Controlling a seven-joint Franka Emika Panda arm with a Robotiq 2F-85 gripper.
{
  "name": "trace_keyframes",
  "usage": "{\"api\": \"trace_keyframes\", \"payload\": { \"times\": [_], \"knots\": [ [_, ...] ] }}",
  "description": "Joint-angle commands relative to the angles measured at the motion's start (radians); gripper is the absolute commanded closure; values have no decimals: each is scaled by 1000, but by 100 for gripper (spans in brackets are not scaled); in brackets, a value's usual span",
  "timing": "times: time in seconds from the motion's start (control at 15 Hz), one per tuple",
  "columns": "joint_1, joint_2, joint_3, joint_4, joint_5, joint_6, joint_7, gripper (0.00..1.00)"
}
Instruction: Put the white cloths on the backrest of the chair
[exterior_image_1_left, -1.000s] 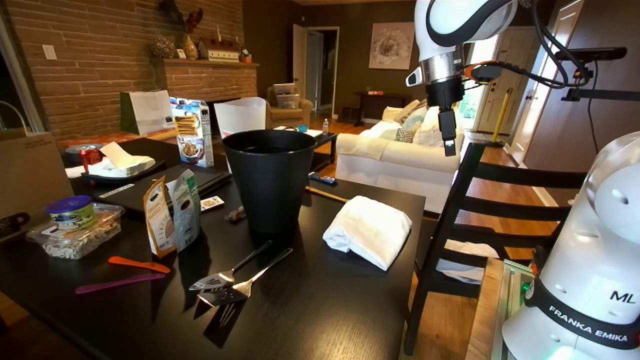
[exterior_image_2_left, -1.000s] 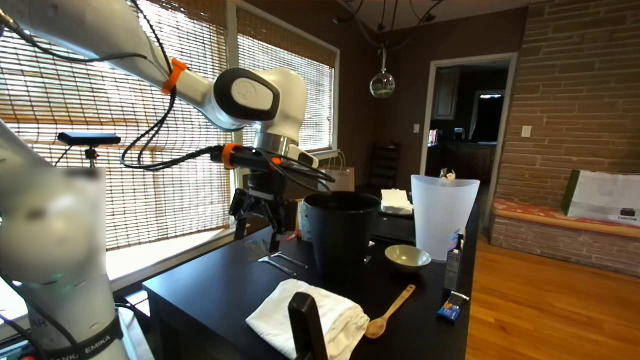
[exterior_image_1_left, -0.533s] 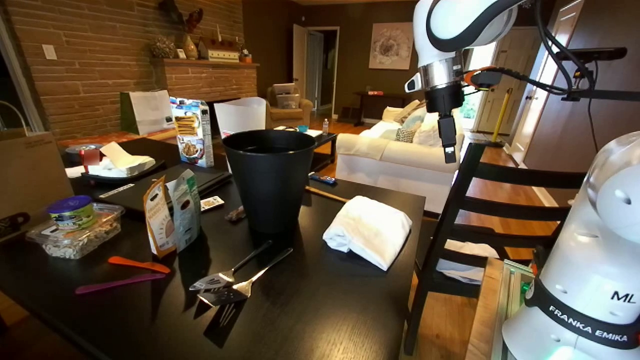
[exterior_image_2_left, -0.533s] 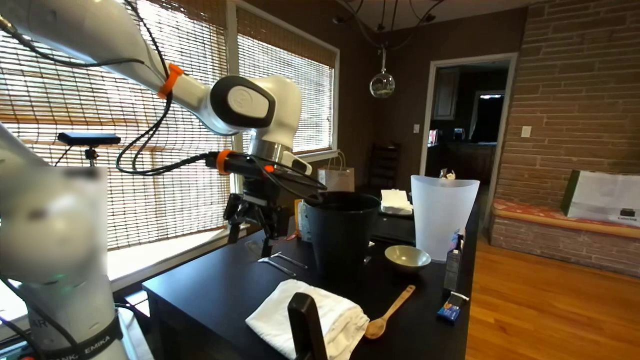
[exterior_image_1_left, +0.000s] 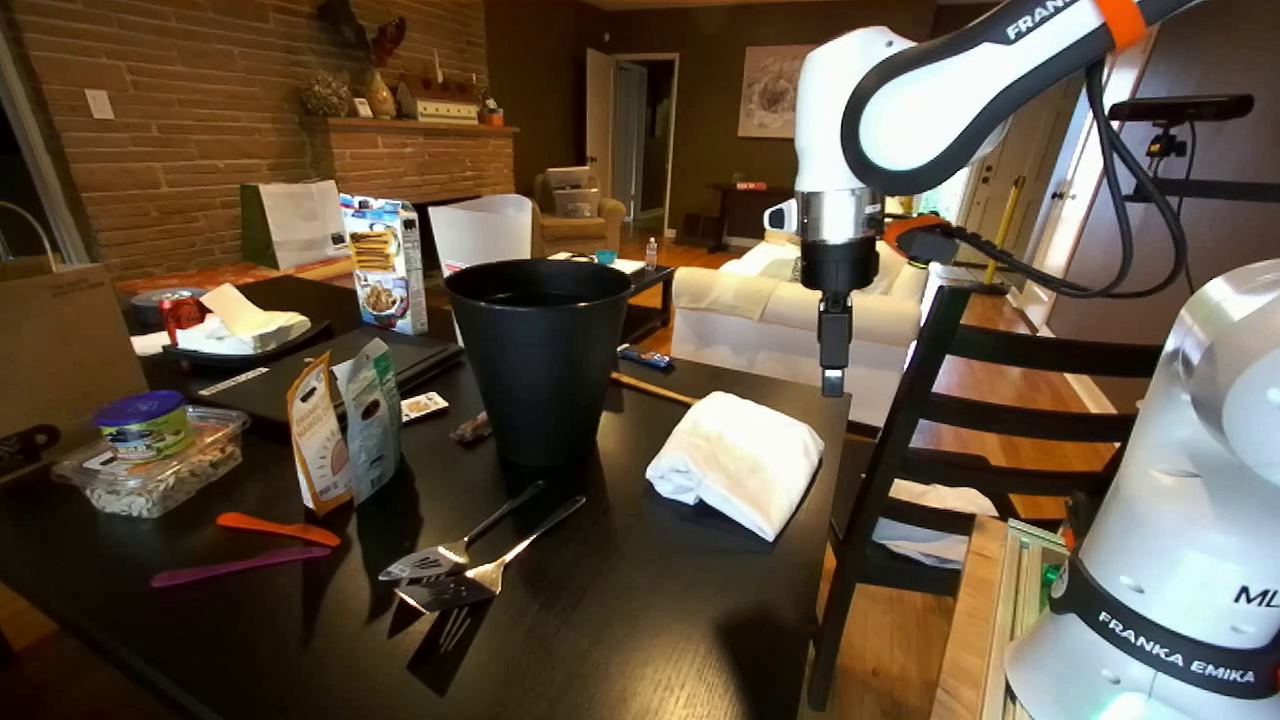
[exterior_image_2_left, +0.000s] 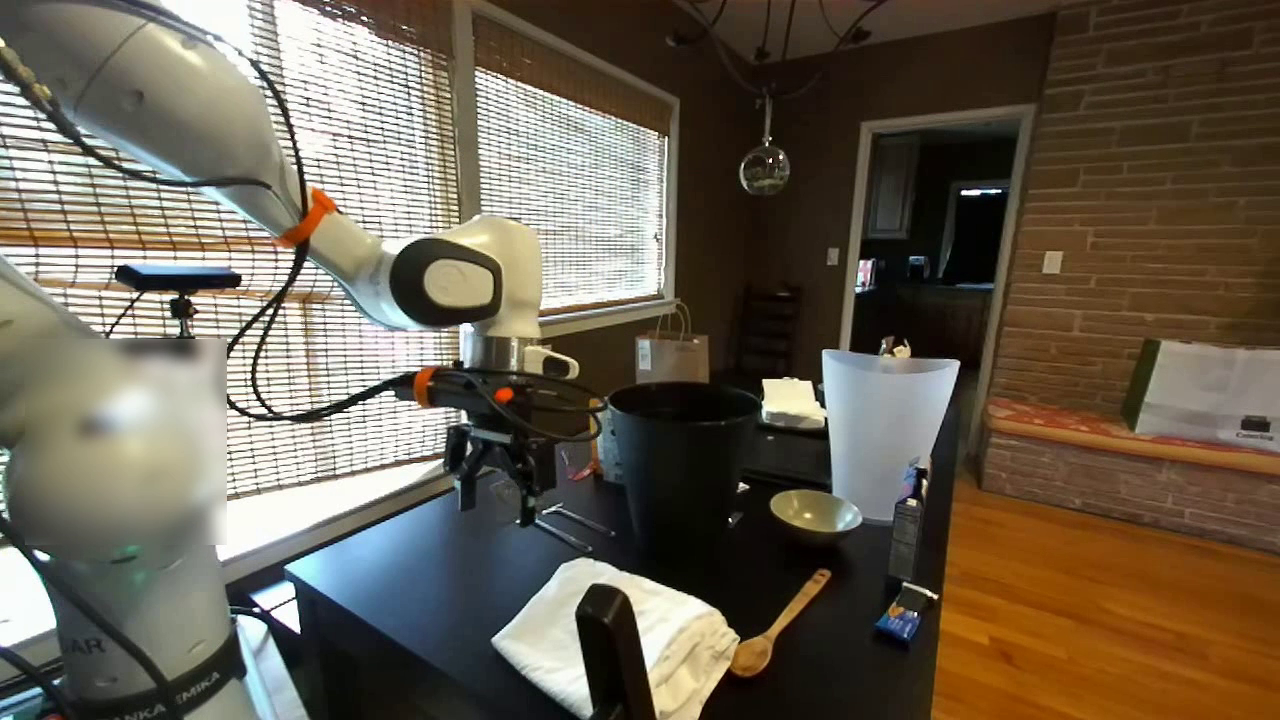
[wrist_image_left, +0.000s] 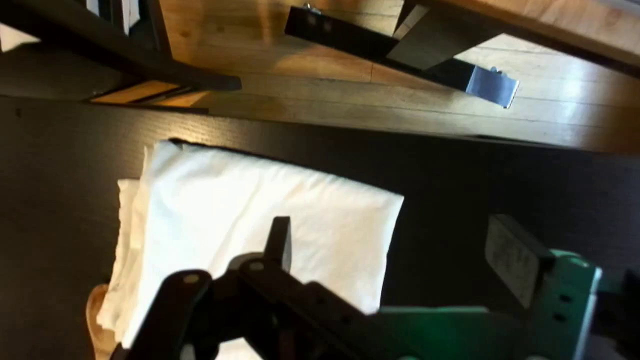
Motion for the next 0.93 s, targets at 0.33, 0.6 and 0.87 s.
{"api": "trace_keyframes", "payload": {
  "times": [0.33, 0.6, 0.87],
  "knots": [
    [30, 316, 138, 2, -28, 413, 184, 0],
    [-1, 473, 195, 3, -160, 551, 329, 0],
    [-19, 582, 174, 5, -406, 629, 533, 0]
  ]
}}
